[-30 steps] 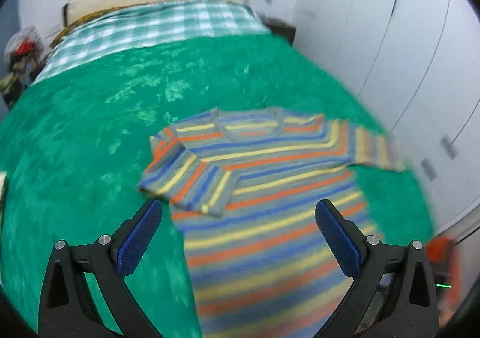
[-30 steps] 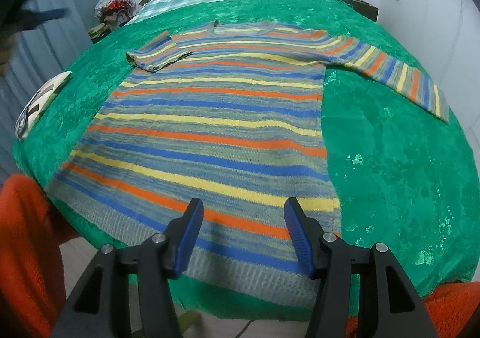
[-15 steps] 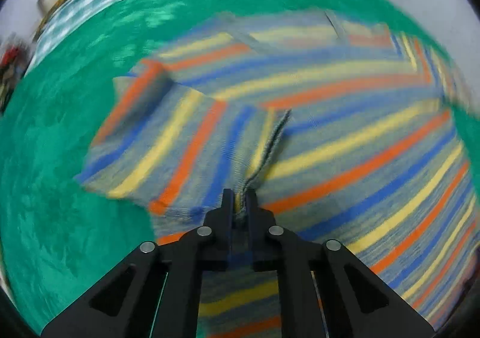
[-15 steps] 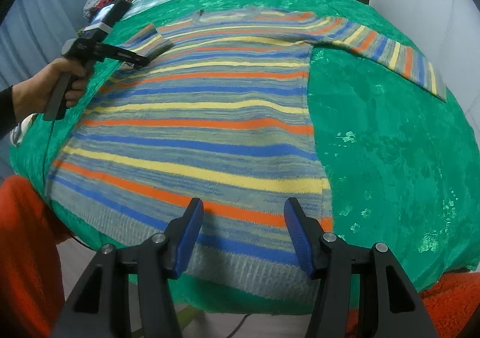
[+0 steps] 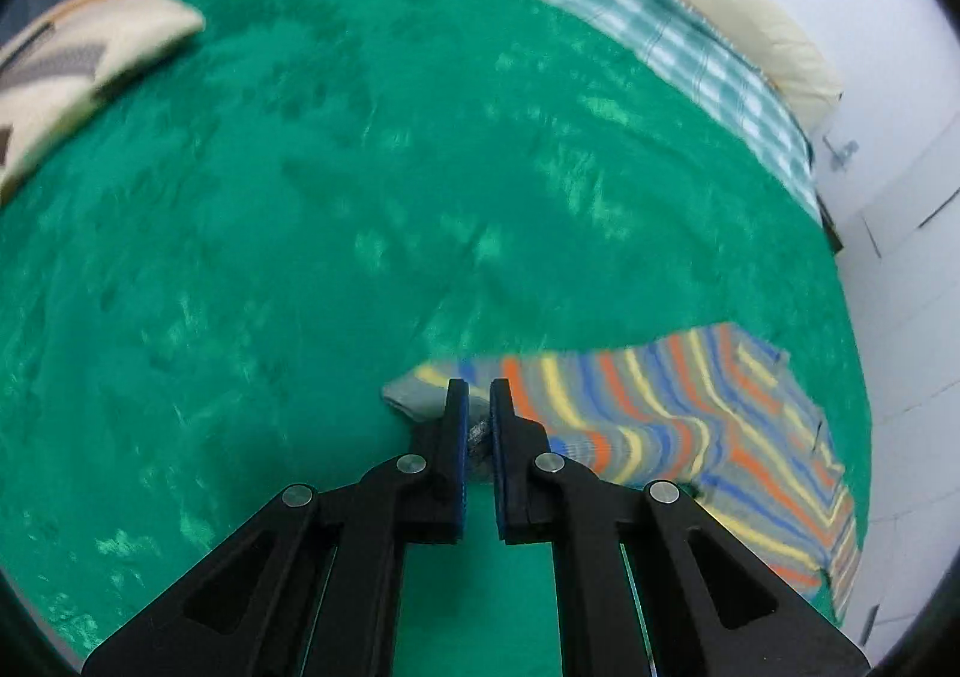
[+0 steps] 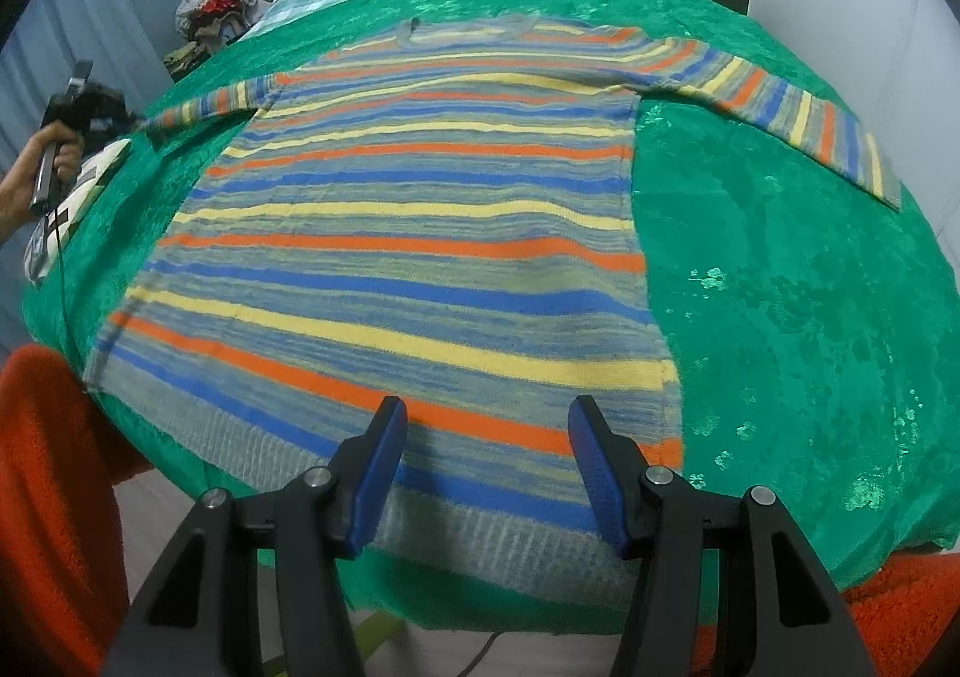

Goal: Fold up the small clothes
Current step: 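Grasp the other sleeve cuff with the left gripper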

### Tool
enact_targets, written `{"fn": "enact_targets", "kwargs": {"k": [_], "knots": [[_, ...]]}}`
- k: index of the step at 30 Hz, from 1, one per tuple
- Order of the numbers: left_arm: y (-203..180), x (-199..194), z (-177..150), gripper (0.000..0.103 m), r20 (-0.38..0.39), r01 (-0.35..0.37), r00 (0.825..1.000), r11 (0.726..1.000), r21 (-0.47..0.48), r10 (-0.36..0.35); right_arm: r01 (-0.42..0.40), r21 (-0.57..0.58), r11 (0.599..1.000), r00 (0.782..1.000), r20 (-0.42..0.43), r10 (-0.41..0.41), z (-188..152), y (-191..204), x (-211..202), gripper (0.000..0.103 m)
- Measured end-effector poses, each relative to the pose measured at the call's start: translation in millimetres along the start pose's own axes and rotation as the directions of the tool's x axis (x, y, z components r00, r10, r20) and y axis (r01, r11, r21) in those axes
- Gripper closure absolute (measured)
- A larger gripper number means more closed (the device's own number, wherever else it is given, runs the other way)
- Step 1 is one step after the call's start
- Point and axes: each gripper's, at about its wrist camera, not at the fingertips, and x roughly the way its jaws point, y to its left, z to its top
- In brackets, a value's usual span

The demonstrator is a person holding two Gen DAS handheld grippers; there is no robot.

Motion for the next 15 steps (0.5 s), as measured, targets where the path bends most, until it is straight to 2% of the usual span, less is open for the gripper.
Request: {"fn": "enact_targets", "kwargs": {"k": [4, 7, 9, 10, 12, 14, 15], "knots": [[4, 20, -8, 0.099, -0.031, 0.002, 1.0, 0.999, -0.039, -0.003, 0.005, -0.013, 1.0, 1.0, -0.005, -0.005, 1, 5, 4, 0.047], [9, 27, -13, 0.096, -0.049, -0.03, 0.998, 0.999, -0.033, 0.028, 0.008, -0.021, 1.0, 1.0, -0.01, -0.008, 0, 8, 5, 0.047], [21, 29, -19, 0.092, -0.066, -0.017, 0.998, 0.998, -0.06, 0.013, 0.009, -0.023, 1.0, 1.0, -0.008, -0.01, -1, 8, 4, 0.047], [26, 29, -20, 0.087, -0.071, 0.0, 0.997, 0.997, -0.072, -0.005, 0.01, -0.022, 1.0, 1.0, -0.008, -0.01, -1, 8, 4, 0.047], [35, 28, -21, 0.049, -0.06, 0.037, 0.997, 0.994, -0.098, -0.043, 0.01, -0.017, 1.0, 1.0, -0.012, -0.01, -1, 6, 5, 0.047], [39, 26, -16, 0.036, -0.025, 0.056, 0.998, 0.991, -0.119, -0.059, 0.009, -0.016, 1.0, 1.0, -0.018, -0.009, -1, 5, 7, 0.047], [39, 28, -12, 0.035, -0.012, 0.064, 0.998, 0.99, -0.125, -0.066, 0.011, -0.019, 1.0, 1.0, -0.019, -0.012, -2, 5, 8, 0.047]]}}
